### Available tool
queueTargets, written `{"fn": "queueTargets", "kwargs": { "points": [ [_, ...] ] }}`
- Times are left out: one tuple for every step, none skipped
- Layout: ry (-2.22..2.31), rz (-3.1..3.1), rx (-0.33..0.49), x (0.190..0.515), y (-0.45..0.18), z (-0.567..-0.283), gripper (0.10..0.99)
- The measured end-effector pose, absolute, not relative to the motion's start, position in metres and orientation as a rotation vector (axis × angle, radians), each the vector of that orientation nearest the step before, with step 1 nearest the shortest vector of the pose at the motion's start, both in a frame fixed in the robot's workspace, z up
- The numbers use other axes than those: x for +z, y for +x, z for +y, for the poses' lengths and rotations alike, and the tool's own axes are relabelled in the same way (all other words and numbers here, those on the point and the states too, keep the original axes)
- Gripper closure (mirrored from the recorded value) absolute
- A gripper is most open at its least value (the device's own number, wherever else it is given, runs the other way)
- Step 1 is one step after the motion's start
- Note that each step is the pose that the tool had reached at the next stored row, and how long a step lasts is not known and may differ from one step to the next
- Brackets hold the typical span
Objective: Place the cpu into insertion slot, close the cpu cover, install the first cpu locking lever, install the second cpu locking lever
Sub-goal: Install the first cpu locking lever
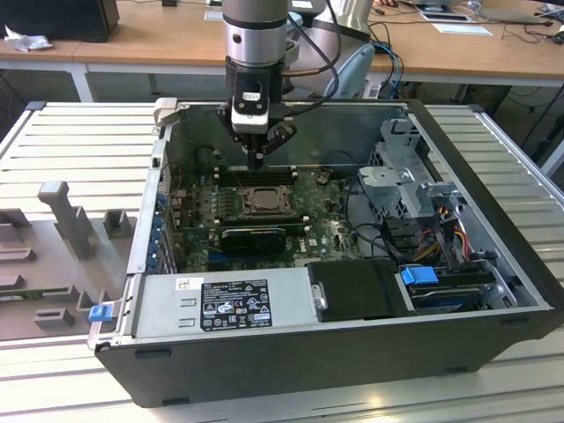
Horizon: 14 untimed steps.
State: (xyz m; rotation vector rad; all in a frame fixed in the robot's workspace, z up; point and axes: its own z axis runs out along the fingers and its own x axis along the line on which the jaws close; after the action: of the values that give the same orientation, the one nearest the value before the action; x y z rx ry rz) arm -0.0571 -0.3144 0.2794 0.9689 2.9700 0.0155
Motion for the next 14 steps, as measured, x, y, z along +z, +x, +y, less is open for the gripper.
{"fn": "queueTargets", "kwargs": {
  "points": [
    [0.939, 2.980, 0.016, 0.2793, -0.0572, -0.3145, 0.980],
    [0.915, 2.987, 0.016, 0.2792, -0.0572, -0.3145, 0.980],
    [0.881, 2.998, 0.016, 0.2791, -0.0572, -0.3145, 0.980],
    [0.849, 3.007, 0.017, 0.2788, -0.0571, -0.3145, 0.980],
    [0.774, 3.027, 0.017, 0.2783, -0.0572, -0.3145, 0.980],
    [0.676, 3.051, 0.018, 0.2780, -0.0572, -0.3145, 0.980],
    [0.631, 3.061, 0.019, 0.2779, -0.0571, -0.3145, 0.980],
    [0.579, 3.071, 0.019, 0.2777, -0.0571, -0.3145, 0.980],
    [0.538, 3.079, 0.019, 0.2776, -0.0572, -0.3145, 0.980],
    [0.511, 3.084, 0.019, 0.2775, -0.0571, -0.3145, 0.980],
    [0.480, 3.089, 0.020, 0.2774, -0.0572, -0.3145, 0.980],
    [0.451, 3.093, 0.020, 0.2773, -0.0571, -0.3145, 0.980],
    [0.413, 3.099, 0.020, 0.2772, -0.0571, -0.3145, 0.980],
    [0.352, 3.106, 0.021, 0.2769, -0.0571, -0.3145, 0.980]
  ]
}}
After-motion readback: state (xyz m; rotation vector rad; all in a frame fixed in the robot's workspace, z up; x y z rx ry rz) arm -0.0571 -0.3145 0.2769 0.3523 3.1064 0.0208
